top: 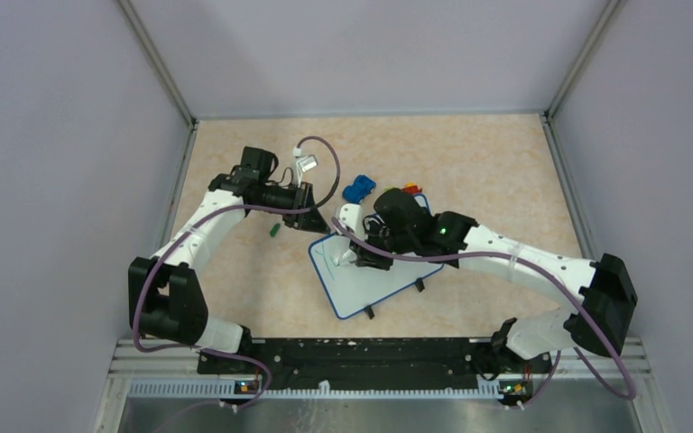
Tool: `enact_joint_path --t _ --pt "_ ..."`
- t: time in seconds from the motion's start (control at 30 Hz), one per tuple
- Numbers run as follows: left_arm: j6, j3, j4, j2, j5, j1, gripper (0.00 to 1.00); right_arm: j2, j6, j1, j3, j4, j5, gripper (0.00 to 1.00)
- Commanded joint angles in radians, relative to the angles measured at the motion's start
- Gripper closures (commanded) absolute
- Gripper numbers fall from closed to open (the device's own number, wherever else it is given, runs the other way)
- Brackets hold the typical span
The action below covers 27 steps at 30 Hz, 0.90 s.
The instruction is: Write a sentence on the whiteboard
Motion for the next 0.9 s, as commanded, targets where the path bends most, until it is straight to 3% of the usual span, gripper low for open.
enact_joint_path --t 0.0,0.87 --pt "-0.006 0.001 0.027 -0.008 0.025 -0.001 0.73 -0.026 -0.004 -0.022 0.035 0.015 0.078 1.00" --pt "-0.005 -0.010 0.032 -0.012 0.030 0.000 0.74 0.014 0.029 -0.022 0.099 0.050 0.112 1.00"
